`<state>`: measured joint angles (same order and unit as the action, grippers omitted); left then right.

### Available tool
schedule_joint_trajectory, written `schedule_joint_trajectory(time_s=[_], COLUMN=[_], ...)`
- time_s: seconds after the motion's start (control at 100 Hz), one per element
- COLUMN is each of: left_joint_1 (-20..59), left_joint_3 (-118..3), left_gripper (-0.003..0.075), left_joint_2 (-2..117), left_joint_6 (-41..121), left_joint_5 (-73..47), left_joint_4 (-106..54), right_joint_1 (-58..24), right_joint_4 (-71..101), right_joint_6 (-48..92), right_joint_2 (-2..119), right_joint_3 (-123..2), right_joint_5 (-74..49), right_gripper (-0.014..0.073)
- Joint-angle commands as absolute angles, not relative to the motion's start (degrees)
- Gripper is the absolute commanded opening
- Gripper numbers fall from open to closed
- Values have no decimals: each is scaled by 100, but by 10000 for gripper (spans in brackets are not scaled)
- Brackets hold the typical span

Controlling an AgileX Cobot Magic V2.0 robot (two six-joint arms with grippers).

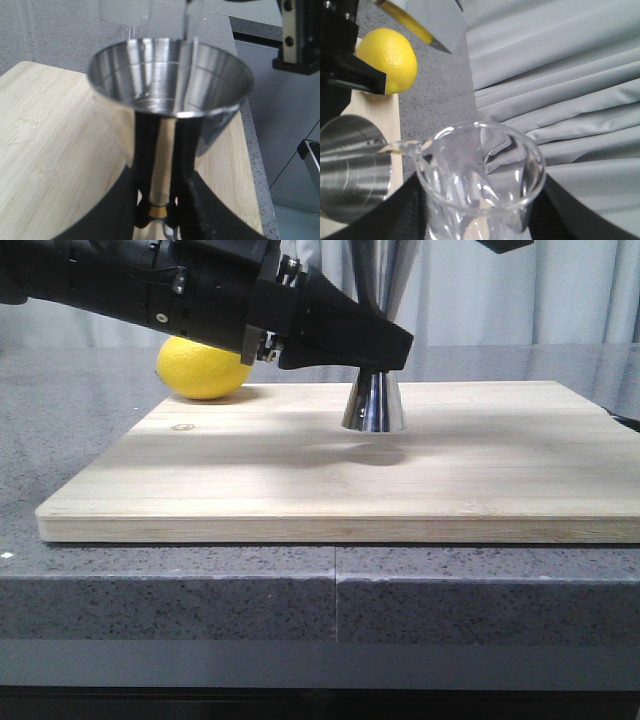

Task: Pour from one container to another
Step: 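Tilt the beaker with the right gripper, pouring liquid into the jigger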

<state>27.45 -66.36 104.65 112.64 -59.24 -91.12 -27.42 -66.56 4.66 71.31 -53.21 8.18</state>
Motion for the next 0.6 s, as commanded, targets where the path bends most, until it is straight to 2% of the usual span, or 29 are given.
schedule_joint_trajectory(time_s=[0.0,0.59], left_joint_1=[2731,2731], left_joint_3=[-6820,-6820], left_gripper=[-13,-13], left_joint_2=[10135,10135], left_joint_6=[11228,11228], left_joint_5=[-6286,-6364], left_joint_4=[-9458,-9443], right_joint_1=[-2747,-2747], right_joint_4=[-6721,-7270], right_joint_6=[496,496], right_joint_2=[6939,6939], right_joint_3=[-5535,-5535], right_joint_5=[925,926], right_gripper=[241,241])
